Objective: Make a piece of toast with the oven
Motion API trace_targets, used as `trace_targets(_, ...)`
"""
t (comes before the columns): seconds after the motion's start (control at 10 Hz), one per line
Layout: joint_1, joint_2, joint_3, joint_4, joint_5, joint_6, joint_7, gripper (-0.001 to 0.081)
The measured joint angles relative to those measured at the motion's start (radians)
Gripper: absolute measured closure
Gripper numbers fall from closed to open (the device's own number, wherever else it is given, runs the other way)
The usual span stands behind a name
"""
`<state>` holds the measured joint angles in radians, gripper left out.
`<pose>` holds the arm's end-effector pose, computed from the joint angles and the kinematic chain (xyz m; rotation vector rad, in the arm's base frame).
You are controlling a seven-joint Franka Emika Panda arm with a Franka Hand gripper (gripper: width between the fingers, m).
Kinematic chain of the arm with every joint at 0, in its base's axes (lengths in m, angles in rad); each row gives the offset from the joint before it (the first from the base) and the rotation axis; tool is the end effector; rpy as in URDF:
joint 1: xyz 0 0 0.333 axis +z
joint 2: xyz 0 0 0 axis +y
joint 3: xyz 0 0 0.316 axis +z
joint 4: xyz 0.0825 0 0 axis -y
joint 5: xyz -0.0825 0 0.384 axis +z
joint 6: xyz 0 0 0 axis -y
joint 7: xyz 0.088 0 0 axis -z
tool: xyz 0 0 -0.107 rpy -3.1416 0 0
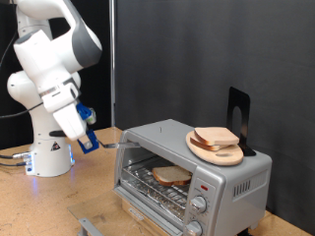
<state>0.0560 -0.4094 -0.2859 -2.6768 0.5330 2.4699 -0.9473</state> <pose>0.3956 -0.0897 0.3788 -2.7365 -0.4629 -0.5604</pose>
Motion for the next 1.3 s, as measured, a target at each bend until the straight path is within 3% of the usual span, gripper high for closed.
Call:
trace_targets(0.3,0.002,-0.015,0.002,-0.006,0.009,-0.006,0.009,0.0381)
trace_targets(0.4,0.012,-0.018,0.001,-0.004,0.055,-0.005,0.008,0.0381)
trace_targets(0.7,0.09,-0.051,0.017,0.012,0.221,-0.019,0.023,0.0381)
trace_targets(0.9,0.121,-0.072,0.064,0.021,0.253,-0.019,0.092,0.0381)
trace_targets(1.1,0.124,-0.082,0.127,0.028,0.252,-0.008,0.184,0.0381)
trace_targets(1.3,0.125,-0.082,0.121,0.024,0.259,-0.008,0.169,0.0381)
